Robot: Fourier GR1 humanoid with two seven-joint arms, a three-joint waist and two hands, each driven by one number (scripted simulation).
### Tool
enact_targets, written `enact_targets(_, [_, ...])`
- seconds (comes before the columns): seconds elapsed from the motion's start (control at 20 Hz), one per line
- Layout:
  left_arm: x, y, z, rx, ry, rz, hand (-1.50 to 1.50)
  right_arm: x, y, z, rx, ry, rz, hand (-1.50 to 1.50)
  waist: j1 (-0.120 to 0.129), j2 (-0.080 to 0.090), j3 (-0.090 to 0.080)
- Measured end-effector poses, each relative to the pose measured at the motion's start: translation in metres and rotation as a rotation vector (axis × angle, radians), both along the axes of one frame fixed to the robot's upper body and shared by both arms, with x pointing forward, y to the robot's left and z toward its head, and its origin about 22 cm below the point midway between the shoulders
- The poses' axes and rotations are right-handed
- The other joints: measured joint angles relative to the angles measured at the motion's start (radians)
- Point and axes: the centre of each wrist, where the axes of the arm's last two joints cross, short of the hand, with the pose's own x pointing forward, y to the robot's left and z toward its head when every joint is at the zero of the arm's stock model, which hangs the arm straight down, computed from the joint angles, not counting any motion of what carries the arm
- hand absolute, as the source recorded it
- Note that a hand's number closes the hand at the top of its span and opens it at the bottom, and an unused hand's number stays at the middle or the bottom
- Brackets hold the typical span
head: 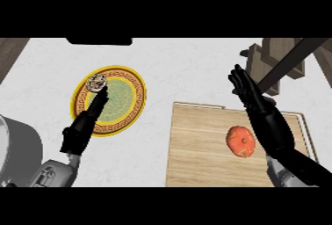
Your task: Pick the squash from the tray and place it in the tiered basket
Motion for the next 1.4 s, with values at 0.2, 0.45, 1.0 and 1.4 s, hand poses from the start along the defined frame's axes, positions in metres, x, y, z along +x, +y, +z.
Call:
enact_targets(0.2, [0.001, 0.025, 0.005, 0.061, -0.016, 0.1, 0.0, -0.003, -0.022, -0.018, 0.103, 0.099, -0.123, 1.5, -0.022, -0.021, -0.002])
enact_targets(0.45, [0.004, 0.055, 0.015, 0.133, -0.041, 0.241, 0.0, -0.021, -0.075, -0.055, 0.184, 0.277, -0.539, -1.5, -0.084, -0.03, 0.001])
enact_targets(1.0, [0.004, 0.065, 0.032, 0.17, -0.034, 0.301, 0.0, -0.116, -0.123, -0.046, -0.018, 0.541, -0.97, -1.5, -0.058, -0.036, -0.007])
enact_targets(1.4, [0.009, 0.06, 0.038, 0.171, -0.038, 0.272, 0.0, -0.111, -0.125, 0.024, -0.408, 0.73, -0.785, -1.5, -0.026, -0.029, -0.009])
